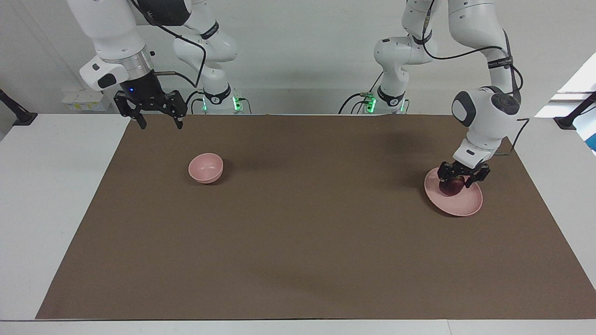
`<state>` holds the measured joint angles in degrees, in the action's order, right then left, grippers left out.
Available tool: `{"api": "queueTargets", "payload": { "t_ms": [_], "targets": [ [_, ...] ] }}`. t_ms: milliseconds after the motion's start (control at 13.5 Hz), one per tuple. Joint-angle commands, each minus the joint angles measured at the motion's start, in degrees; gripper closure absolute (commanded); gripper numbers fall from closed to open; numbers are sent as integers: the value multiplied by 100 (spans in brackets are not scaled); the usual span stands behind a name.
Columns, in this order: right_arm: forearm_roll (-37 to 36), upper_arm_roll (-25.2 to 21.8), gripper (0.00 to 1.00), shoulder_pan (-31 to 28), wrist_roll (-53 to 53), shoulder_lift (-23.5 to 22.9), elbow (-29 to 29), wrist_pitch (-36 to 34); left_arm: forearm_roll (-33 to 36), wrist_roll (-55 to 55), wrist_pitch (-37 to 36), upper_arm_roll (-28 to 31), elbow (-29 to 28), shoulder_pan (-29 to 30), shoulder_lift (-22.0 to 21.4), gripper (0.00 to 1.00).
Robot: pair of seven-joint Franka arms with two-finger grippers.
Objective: Move apple from plate to bowl
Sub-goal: 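Lower the left gripper onto the red apple on the pink plate and grasp it, then lift the apple with the left gripper while the right gripper reaches toward it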
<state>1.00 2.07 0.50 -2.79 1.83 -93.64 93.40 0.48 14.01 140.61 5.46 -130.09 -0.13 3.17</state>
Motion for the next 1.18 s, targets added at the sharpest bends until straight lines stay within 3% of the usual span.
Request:
{"api": "queueTargets", "payload": {
  "t_ms": [0, 74, 369, 739, 960, 1108],
  "targets": [
    [504, 39, 0, 90, 7, 89, -488, 372, -4, 66, 115, -27, -87, 57, -53, 96],
    [585, 39, 0, 143, -107, 28, -602, 433, -4, 66, 115, -27, -87, 57, -53, 100],
    [1005, 39, 0, 617, -1071, -305, -823, 916, -170, 22, 98, -53, 132, -30, -80, 100],
    [1735, 39, 0, 1319, -3048, -719, -823, 1172, -1855, 14, -77, -159, 888, -381, -71, 100],
    [2542, 39, 0, 1628, -4200, -947, -788, 1418, -3340, -4, -69, -194, 898, -768, -80, 100],
    [3044, 39, 0, 1655, -4676, -1210, -700, 1558, -3860, -266, -17, -369, 880, -962, -89, 100]
  ]
}}
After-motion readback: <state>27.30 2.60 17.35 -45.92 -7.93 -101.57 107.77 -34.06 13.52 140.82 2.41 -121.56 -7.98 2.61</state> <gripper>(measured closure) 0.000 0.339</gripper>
